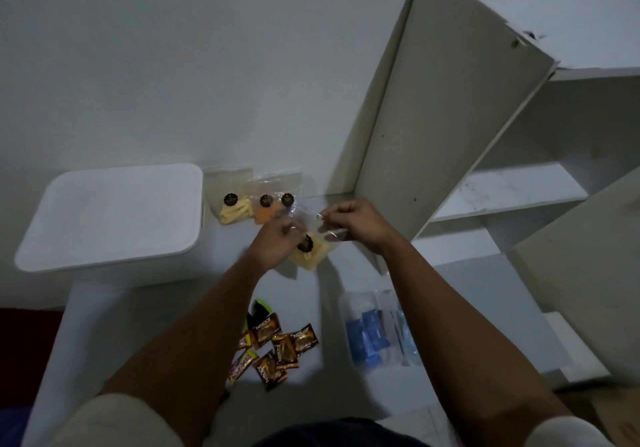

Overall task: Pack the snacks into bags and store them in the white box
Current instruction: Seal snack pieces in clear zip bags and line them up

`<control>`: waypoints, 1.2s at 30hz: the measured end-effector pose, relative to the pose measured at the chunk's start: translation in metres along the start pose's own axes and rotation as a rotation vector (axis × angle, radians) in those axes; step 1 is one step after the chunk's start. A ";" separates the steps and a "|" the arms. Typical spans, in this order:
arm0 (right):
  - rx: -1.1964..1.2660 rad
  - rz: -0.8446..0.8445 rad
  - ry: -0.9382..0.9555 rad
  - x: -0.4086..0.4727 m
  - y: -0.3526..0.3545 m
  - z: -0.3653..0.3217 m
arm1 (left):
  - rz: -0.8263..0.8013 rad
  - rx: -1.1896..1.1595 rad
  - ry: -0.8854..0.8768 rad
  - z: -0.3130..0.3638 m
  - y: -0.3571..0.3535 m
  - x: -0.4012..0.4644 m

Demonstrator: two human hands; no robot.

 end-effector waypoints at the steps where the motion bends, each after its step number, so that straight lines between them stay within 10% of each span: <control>1: 0.022 0.014 0.008 0.006 0.008 0.002 | -0.002 -0.019 0.001 -0.003 -0.004 0.007; 36: -0.141 0.410 -0.217 0.239 0.089 0.091 | 0.219 -0.171 0.394 -0.038 -0.029 0.237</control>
Point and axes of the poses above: each hand's wrist, its own x-axis towards the middle knuckle, its own y-axis out of the back of the hand, z = x × y, the point moved 2 cm from there along x, towards the middle knuckle, and after that the axes turned 11 degrees about -z, right-handed, at the moved point
